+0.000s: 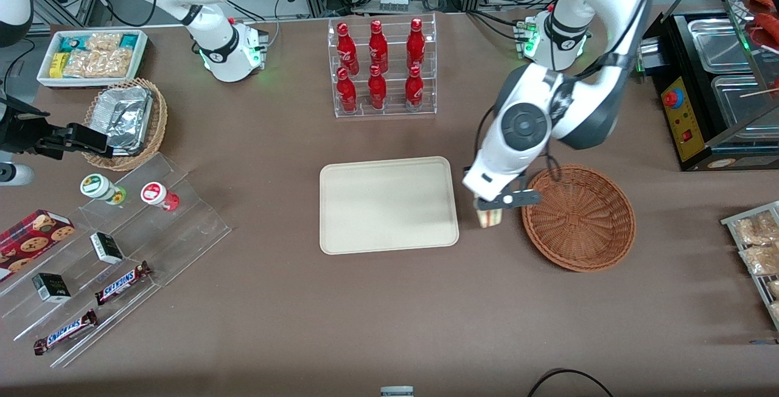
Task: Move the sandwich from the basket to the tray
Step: 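Carry the sandwich with the left gripper over the cream tray, then lower the sandwich onto the tray and open the left gripper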
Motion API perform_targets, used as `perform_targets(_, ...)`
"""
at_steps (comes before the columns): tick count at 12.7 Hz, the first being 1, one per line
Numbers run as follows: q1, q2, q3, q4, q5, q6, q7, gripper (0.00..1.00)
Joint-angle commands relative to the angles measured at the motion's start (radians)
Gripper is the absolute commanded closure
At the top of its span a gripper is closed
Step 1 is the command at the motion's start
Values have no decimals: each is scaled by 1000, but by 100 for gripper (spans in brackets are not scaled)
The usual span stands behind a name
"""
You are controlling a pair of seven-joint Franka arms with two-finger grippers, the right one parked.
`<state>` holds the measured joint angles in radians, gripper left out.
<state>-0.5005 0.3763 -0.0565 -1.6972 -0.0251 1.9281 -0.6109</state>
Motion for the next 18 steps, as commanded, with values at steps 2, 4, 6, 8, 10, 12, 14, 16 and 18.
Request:
perform_targets(2, -93, 209, 12, 275, -25, -24, -47, 100)
perform_targets(4, -115, 292, 14, 376, -24, -21, -62, 100)
perform_targets(6, -137, 355, 14, 448, -24, -18, -64, 100)
perform_targets(8, -161, 409, 14, 514, -22, -24, -110, 100)
perform_targets(10, -174, 424, 15, 525, -19, -24, -118, 100)
perform_targets(12, -187, 426, 14, 525, -24, -32, -153, 100)
perform_targets(14, -205, 438, 14, 525, -24, -34, -188, 100)
perform_targets(16, -220, 440, 14, 524, -26, -52, -198, 100)
perform_targets(18, -233, 447, 14, 521, -26, -52, -216, 100)
